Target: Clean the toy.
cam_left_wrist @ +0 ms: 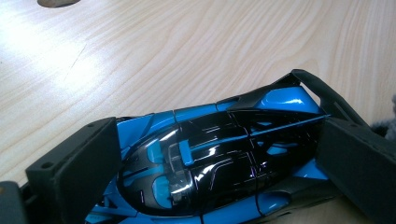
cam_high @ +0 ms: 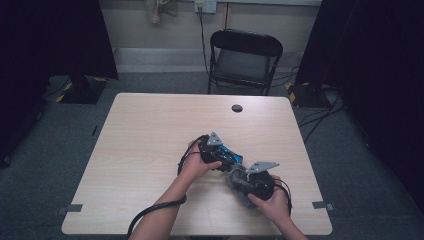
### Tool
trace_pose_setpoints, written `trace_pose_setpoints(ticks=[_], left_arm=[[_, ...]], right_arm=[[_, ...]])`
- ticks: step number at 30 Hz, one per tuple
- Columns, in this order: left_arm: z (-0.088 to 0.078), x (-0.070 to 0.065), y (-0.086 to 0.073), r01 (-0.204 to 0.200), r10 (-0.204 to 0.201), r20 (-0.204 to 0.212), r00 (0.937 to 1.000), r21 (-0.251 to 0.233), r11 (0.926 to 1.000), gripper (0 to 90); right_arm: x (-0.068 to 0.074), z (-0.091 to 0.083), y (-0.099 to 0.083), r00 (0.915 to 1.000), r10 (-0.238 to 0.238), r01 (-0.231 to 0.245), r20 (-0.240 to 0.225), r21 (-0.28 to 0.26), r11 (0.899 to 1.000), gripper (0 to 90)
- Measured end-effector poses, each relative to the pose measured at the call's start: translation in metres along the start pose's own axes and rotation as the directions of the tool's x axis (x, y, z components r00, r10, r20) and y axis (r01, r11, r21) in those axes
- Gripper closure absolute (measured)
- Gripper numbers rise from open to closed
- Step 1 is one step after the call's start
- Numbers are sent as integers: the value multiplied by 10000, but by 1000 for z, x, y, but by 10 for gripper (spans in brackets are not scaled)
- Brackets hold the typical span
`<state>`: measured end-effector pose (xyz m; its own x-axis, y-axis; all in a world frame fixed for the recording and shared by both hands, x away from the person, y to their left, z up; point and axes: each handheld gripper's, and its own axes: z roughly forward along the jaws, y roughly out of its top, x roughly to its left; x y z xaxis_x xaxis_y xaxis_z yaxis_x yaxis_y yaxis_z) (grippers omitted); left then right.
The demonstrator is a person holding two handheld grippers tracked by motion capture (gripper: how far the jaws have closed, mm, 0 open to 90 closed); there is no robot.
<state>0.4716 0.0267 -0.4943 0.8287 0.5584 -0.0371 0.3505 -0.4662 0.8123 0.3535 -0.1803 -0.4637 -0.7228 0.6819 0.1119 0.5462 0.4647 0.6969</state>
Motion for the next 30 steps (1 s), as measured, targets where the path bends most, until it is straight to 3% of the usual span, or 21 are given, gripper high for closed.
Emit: trace_pose_setpoints(ticks=[8,14,19,24,28,30], left_arm=[[0,0,0,-35,35,-16,10000,-1,10000,0],[0,0,0,-46,46,-10,10000,31,10000,0],[0,0,0,-44,44,2,10000,25,10000,0],[0,0,0,-3,3,9,10000,21,10000,0],[0,0,-1,7,-7,-6,10000,-16,10000,0],[0,0,-1,4,-4,-8,10000,-35,10000,0]], right_arm=[[-25,-28,0,9959,687,-645,586,-698,9955,731],[-49,-38,7,9793,1034,-854,1739,-1080,9905,731],[-66,-30,11,9629,1399,-1165,2309,-1122,9868,731],[-71,-11,15,9493,1309,-1124,2858,-805,9904,730],[-71,12,11,9478,1568,-1506,2777,-438,9876,728],[-67,22,9,9481,1474,-1475,2817,-210,9888,723]])
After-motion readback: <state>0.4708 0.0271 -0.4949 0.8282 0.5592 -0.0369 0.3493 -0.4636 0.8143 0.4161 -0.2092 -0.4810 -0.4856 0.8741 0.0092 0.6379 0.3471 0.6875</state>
